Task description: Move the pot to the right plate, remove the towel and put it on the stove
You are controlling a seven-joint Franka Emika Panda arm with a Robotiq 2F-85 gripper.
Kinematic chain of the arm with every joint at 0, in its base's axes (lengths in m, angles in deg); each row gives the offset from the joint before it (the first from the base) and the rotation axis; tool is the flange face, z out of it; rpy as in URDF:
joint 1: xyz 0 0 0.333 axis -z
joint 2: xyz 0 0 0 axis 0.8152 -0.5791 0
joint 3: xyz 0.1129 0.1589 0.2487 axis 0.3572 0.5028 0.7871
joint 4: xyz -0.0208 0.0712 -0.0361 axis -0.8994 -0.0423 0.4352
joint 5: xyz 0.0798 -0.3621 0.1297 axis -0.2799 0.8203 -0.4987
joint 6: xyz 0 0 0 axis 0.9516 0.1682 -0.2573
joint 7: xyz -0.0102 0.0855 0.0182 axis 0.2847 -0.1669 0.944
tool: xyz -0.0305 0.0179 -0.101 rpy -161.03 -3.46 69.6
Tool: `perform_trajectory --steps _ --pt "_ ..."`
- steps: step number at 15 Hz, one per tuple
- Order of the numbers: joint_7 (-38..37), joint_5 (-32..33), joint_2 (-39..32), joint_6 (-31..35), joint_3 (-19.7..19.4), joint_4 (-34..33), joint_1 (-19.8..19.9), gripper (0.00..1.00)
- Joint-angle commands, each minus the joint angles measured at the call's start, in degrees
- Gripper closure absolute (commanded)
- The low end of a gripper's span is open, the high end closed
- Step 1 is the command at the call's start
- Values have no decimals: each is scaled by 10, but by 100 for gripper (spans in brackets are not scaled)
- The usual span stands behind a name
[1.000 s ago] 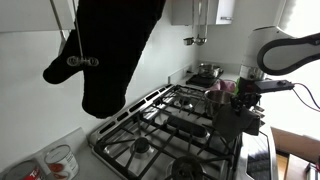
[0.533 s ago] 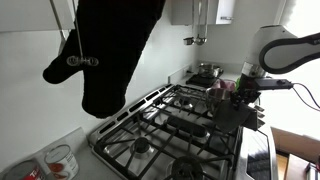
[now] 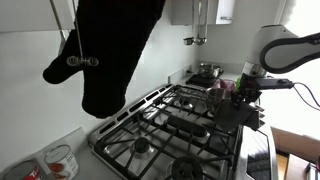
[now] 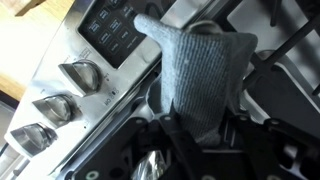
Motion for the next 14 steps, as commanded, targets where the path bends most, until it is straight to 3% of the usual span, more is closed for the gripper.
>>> perform_trajectory --steps 1,5,14 --pt "-6 21 -17 -15 9 6 1 89" --pt "-17 46 -29 -27 20 6 4 89" --pt "-28 89 -34 -14 6 4 30 89"
